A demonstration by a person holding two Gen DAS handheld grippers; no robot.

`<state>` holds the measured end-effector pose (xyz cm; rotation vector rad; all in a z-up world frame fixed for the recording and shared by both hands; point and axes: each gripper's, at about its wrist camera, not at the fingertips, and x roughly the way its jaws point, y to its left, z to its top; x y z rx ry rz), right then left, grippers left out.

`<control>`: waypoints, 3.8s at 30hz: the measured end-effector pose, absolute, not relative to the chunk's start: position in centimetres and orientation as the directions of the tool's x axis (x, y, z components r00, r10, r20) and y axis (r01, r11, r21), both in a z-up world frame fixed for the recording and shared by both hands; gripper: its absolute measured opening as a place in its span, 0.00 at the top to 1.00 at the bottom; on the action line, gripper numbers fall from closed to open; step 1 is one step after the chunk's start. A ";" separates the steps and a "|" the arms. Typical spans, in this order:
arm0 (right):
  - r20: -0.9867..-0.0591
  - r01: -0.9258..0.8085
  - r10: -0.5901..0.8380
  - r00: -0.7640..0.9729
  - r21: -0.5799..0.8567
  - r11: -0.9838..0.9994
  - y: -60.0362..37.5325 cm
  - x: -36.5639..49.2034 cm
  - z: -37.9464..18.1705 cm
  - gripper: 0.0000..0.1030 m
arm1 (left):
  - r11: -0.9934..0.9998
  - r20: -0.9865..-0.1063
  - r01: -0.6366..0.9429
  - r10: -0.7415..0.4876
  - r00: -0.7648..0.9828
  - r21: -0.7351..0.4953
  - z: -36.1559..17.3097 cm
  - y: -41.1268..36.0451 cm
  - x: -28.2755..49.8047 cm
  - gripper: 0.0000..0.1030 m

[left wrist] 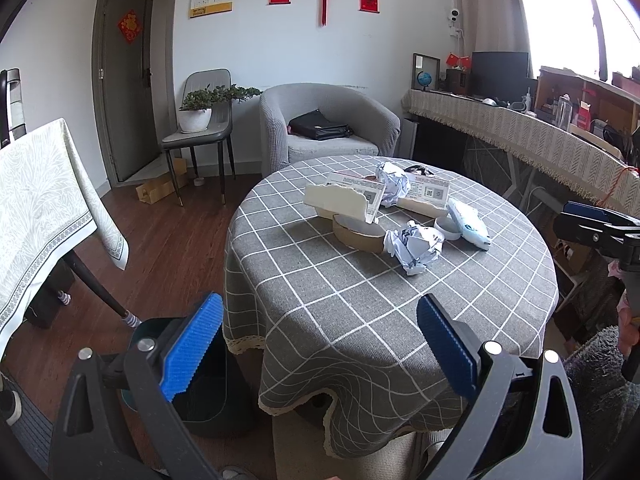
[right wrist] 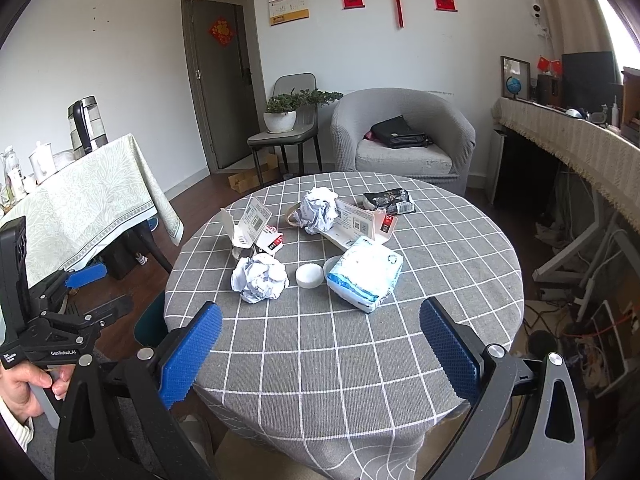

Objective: Collect trash
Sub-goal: 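Grasp the crumpled paper ball with the left tool while the right tool grasps the diaper pack, then carry the paper ball and diaper pack over the green bin with both tools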

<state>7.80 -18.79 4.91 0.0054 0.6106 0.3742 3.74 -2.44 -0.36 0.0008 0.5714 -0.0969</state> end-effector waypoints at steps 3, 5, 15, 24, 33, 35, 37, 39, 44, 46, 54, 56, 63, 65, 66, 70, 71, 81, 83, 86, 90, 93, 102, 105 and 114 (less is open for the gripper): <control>-0.563 -0.336 0.339 0.753 0.114 0.935 -19.2 9.2 5.2 0.03 | 0.992 -0.562 0.119 -0.117 0.819 -0.034 -0.6 -3.1 5.1 0.04; -0.566 -0.334 0.339 0.751 0.118 0.935 -19.5 10.1 5.3 0.03 | 0.989 -0.565 0.143 -0.141 0.813 -0.041 -0.7 -3.7 5.7 0.04; -0.587 -0.319 0.361 0.725 0.179 0.931 -20.8 13.6 4.6 0.03 | 0.966 -0.594 0.236 -0.249 0.765 -0.102 -1.5 -6.9 9.7 0.08; -0.616 -0.290 0.392 0.683 0.264 0.920 -22.3 15.9 2.7 0.03 | 0.941 -0.624 0.236 -0.338 0.704 -0.244 -3.4 -8.5 13.3 0.12; -0.628 -0.260 0.432 0.648 0.351 0.900 -22.8 17.4 1.2 0.03 | 0.941 -0.645 0.185 -0.329 0.689 -0.282 -3.8 -8.9 16.1 0.21; -0.627 -0.253 0.445 0.640 0.375 0.892 -22.7 17.8 0.9 0.03 | 0.943 -0.650 0.185 -0.326 0.686 -0.277 -3.9 -9.0 16.6 0.25; -0.624 -0.248 0.463 0.630 0.403 0.881 -22.5 18.0 0.7 0.03 | 0.939 -0.649 0.190 -0.336 0.683 -0.285 -4.1 -9.1 16.8 0.29; -0.622 -0.243 0.474 0.624 0.422 0.874 -22.2 18.2 0.4 0.03 | 0.936 -0.646 0.200 -0.346 0.680 -0.290 -4.1 -9.0 16.8 0.32; -0.650 -0.199 0.441 0.618 0.414 0.889 -21.5 18.8 -0.2 0.03 | 0.930 -0.637 0.227 -0.364 0.679 -0.289 -4.1 -9.2 16.5 0.38; -0.673 -0.177 0.409 0.617 0.387 0.905 -21.1 19.0 -0.4 0.03 | 0.931 -0.635 0.234 -0.364 0.681 -0.282 -4.1 -9.1 16.3 0.40; -0.706 -0.138 0.363 0.608 0.356 0.924 -20.6 19.6 -1.2 0.05 | 0.932 -0.623 0.266 -0.364 0.692 -0.248 -4.0 -8.7 15.3 0.46; -0.712 -0.126 0.349 0.610 0.348 0.929 -20.6 19.8 -1.3 0.10 | 0.930 -0.618 0.275 -0.367 0.695 -0.243 -4.0 -8.5 14.9 0.46; -0.727 -0.129 0.322 0.607 0.310 0.942 -19.3 20.2 -1.5 0.26 | 0.930 -0.595 0.299 -0.367 0.715 -0.215 -3.2 -7.7 13.6 0.46; -0.731 -0.128 0.310 0.608 0.295 0.947 -18.9 20.3 -1.5 0.32 | 0.932 -0.589 0.299 -0.362 0.722 -0.206 -3.0 -7.3 13.3 0.46; -0.732 -0.127 0.306 0.608 0.291 0.948 -18.8 20.4 -1.5 0.33 | 0.932 -0.585 0.298 -0.361 0.726 -0.205 -2.8 -7.0 13.1 0.46; -0.727 -0.123 0.300 0.618 0.287 0.950 -18.2 20.4 -1.1 0.40 | 0.937 -0.565 0.289 -0.350 0.747 -0.198 -1.9 -5.9 12.4 0.46; -0.723 -0.125 0.295 0.624 0.280 0.952 -18.0 20.3 -0.8 0.40 | 0.939 -0.561 0.284 -0.342 0.754 -0.192 -1.7 -5.6 12.2 0.46; -0.670 -0.163 0.260 0.695 0.205 0.965 -15.2 19.1 2.1 0.40 | 0.965 -0.528 0.189 -0.257 0.810 -0.180 0.0 -0.1 10.6 0.46; -0.655 -0.189 0.281 0.701 0.208 0.960 -14.2 18.9 2.6 0.40 | 0.969 -0.527 0.164 -0.238 0.816 -0.184 0.1 1.2 10.3 0.46; -0.631 -0.231 0.315 0.709 0.214 0.949 -12.6 18.5 3.6 0.40 | 0.977 -0.535 0.122 -0.200 0.821 -0.176 -0.1 3.0 10.2 0.46; -0.612 -0.291 0.370 0.699 0.230 0.929 -10.4 18.4 4.3 0.40 | 0.985 -0.550 0.050 -0.133 0.825 -0.164 -0.6 5.7 10.2 0.46; -0.600 -0.330 0.398 0.694 0.227 0.916 -8.5 18.4 4.7 0.40 | 0.989 -0.563 0.000 -0.083 0.822 -0.146 -1.0 7.6 10.1 0.46; -0.582 -0.446 0.478 0.657 0.210 0.870 -2.0 17.9 5.1 0.40 | 0.986 -0.631 -0.112 0.011 0.776 -0.121 -4.0 13.3 10.4 0.46; -0.589 -0.482 0.499 0.635 0.202 0.852 0.2 17.9 4.9 0.40 | 0.984 -0.664 -0.146 0.041 0.747 -0.103 -5.4 14.7 10.7 0.46; -0.630 -0.573 0.559 0.539 0.212 0.791 6.4 17.7 3.0 0.40 | 0.972 -0.768 -0.216 0.068 0.637 -0.093 -9.8 19.1 11.8 0.46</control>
